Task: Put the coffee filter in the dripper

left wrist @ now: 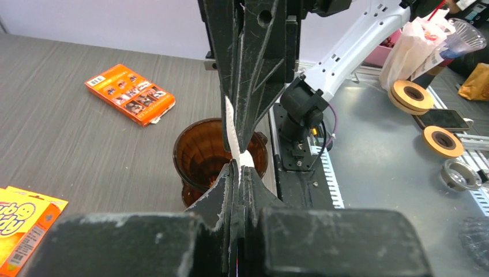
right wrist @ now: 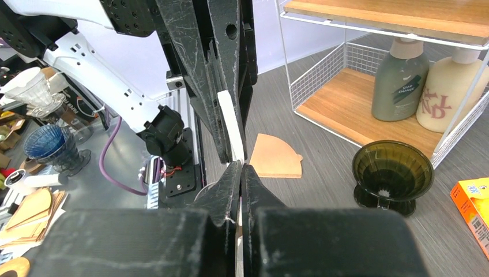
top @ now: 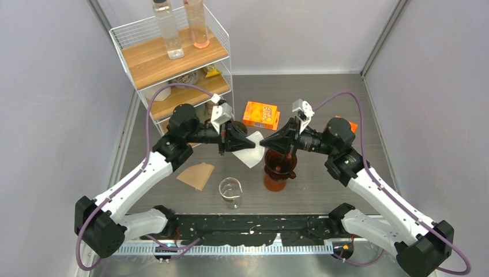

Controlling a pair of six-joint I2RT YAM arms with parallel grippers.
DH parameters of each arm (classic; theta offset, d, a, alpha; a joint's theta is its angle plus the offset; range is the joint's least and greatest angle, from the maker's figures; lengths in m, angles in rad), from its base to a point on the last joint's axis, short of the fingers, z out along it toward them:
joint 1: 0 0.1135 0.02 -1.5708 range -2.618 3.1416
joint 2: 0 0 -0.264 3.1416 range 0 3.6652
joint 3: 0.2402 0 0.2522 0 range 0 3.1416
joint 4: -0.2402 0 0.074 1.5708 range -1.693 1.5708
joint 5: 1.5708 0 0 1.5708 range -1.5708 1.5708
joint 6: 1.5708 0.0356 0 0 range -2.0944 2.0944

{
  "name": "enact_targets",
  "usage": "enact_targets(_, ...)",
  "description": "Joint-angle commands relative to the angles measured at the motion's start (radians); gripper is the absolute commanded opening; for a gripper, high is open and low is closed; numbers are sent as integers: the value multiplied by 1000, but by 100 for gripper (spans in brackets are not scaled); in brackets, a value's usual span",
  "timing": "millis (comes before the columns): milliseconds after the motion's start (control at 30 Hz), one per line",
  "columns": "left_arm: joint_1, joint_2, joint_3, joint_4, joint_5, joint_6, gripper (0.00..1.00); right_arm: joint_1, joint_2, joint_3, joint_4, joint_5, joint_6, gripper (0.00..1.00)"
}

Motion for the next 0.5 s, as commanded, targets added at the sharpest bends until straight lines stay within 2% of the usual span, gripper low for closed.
enact_targets(0, -4, -32, -11, -4, -31, 38, 0, 5, -55, 9, -25, 92, -26, 5)
enact_targets(200, -3, -53, -27, -23, -34, 81, 0, 2, -144, 14, -208, 291, -134, 8)
enact_targets(467, -4, -42, -15, -32, -12, 97, 0, 2, -194, 11, -290, 337, -195, 37)
